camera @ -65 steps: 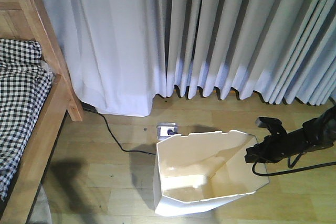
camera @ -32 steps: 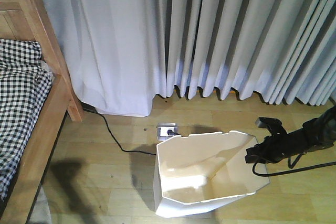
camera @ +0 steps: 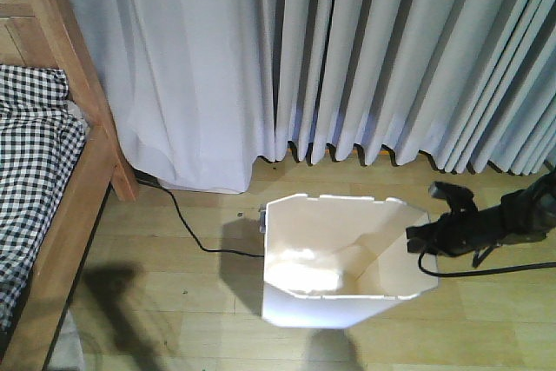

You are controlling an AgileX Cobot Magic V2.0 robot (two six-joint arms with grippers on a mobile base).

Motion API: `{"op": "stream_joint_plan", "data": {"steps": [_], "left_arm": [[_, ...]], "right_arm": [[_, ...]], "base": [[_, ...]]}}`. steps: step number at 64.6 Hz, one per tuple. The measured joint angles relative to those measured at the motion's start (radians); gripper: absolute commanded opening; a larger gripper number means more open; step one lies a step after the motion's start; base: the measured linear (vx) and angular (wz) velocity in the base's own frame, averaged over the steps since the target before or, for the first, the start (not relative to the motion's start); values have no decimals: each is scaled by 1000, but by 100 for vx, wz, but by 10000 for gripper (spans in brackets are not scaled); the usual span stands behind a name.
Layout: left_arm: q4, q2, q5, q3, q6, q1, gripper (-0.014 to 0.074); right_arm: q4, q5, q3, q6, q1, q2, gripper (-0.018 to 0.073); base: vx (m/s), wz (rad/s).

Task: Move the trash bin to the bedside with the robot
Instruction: 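Push the bin beside the bed frame near the curtains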

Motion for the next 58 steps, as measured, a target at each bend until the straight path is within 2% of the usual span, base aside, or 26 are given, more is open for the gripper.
{"op": "stream_joint_plan", "data": {"steps": [9,19,31,42,58], "left_arm": [[0,0,0,0,0,0,-6],[0,0,0,0,0,0,-6],[0,0,0,0,0,0,-6],[0,0,0,0,0,0,-6],[0,0,0,0,0,0,-6]], "right_arm": [[3,-38,-80,31,0,30,-2],[-18,-52,-174,160,-3,106,-2],[-166,-19,-291,316,10,201,-2],[-306,21,-389,390,53,274,-2],[-356,72,-528,481,92,378,0]], "base": [[0,0],[0,0],[0,0],[0,0],[0,0]]}}
